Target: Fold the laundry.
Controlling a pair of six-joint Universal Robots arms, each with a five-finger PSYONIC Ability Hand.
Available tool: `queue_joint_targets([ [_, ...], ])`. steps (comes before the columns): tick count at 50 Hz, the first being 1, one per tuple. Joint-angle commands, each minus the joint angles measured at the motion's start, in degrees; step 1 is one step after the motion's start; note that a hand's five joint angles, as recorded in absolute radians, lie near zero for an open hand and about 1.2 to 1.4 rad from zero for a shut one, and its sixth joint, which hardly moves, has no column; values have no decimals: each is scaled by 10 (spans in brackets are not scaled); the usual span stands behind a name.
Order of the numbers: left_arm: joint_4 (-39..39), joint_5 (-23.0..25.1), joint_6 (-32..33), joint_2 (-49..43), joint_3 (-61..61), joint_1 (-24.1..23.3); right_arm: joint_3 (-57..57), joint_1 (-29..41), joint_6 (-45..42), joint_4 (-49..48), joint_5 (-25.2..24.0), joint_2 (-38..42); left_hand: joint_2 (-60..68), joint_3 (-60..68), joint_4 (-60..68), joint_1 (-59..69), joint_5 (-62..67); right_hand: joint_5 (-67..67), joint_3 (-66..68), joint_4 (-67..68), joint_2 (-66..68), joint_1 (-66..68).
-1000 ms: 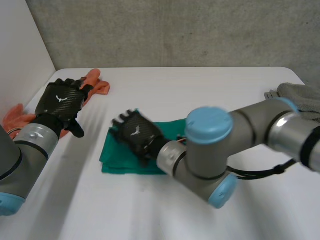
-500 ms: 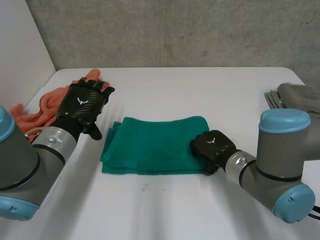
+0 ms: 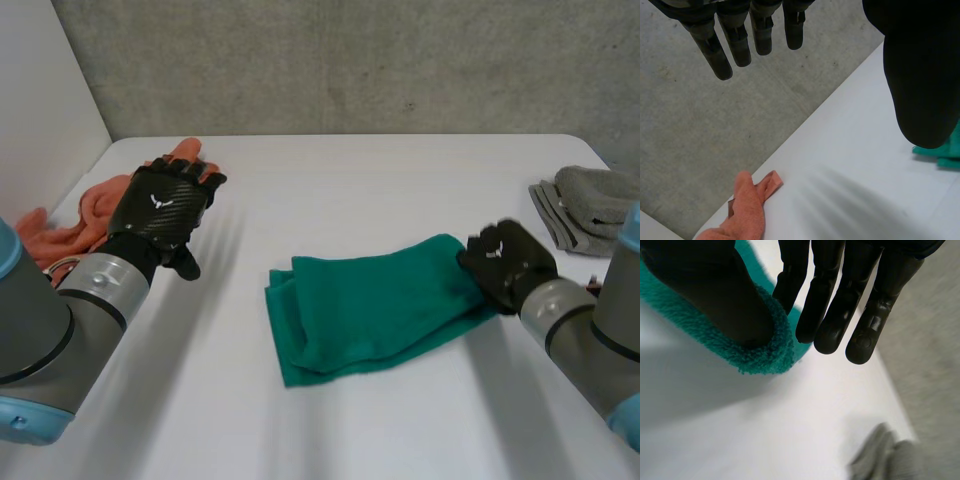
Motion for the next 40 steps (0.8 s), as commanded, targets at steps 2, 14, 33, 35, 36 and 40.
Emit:
queue_joint_targets([
  [2,2,-2,-1,2,4,3,-99,201,-13,-29,-28,44,-13,-18,-15,-5,-21,133,122,118,132,246],
  [14,2,-29,-52,6,30,-16,-85,265,30,-30,-83,117,-8,-12,-9,0,-16,-389,-401,-404,-391,-277],
  [33,-67,-89,-125,-199,190,-221,-121,95,393,37,-58,95,12,8,11,20,4,-567,-578,-582,-568,-454],
  [35,-88,-109,-125,-224,205,-226,-146,96,387,54,-56,126,14,9,12,22,6,-567,-578,-582,-568,-454],
  [36,-109,-130,-125,-244,219,-226,-154,96,384,61,-56,134,14,9,12,22,6,-567,-578,-582,-568,-454],
  [40,-156,-168,-120,-270,240,-222,-190,99,380,98,-57,177,14,9,12,22,6,-567,-578,-582,-568,-454],
])
